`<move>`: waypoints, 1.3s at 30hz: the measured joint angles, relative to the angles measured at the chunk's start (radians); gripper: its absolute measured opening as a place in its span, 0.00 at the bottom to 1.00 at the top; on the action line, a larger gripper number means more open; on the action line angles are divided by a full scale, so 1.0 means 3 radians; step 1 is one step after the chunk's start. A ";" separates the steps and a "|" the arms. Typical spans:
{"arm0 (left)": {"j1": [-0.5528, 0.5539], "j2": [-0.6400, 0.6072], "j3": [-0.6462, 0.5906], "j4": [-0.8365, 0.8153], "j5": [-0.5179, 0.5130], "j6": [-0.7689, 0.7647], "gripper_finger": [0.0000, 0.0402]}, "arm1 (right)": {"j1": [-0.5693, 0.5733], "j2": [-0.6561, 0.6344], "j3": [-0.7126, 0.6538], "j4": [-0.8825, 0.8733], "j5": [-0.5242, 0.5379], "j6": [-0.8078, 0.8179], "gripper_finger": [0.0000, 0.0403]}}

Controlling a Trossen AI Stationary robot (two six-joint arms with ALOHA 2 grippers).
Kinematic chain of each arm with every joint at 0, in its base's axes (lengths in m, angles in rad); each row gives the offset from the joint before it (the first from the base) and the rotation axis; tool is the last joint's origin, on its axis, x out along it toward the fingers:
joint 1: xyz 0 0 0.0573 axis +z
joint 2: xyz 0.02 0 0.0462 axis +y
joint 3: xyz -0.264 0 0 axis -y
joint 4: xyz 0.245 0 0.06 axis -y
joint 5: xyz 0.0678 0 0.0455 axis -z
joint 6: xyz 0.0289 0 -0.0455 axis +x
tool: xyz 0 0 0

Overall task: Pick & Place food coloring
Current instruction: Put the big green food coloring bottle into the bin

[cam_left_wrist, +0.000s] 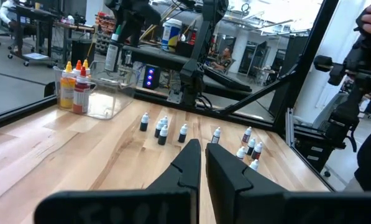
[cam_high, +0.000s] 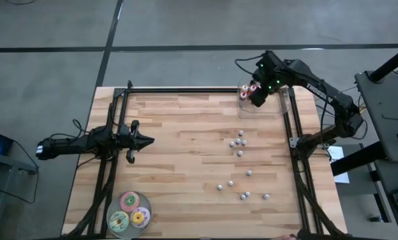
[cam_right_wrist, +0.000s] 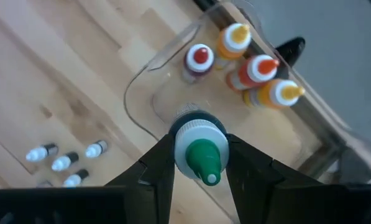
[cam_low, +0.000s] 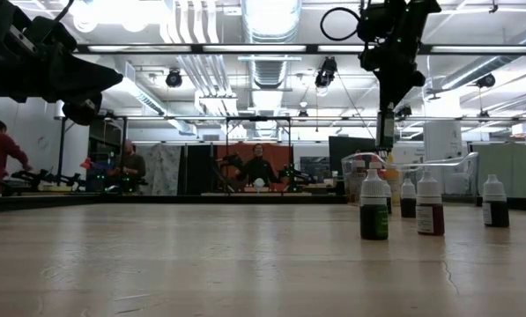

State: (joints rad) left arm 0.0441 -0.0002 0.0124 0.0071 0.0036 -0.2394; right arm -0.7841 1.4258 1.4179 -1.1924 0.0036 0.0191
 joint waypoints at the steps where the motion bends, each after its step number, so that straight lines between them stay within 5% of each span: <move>1: 0.0000 0.0000 -0.0001 -0.0001 0.0000 0.0000 0.00 | -0.0015 0.0000 0.0000 0.0000 0.0001 0.0087 0.28; 39: 0.0000 0.0000 -0.0001 0.0000 0.0000 0.0000 0.00 | -0.0455 0.0291 -0.0388 0.0260 0.0448 0.0986 0.28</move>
State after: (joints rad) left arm 0.0441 -0.0002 0.0122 0.0070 0.0036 -0.2393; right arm -0.9206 1.5131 1.3014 -1.1145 0.1379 0.3149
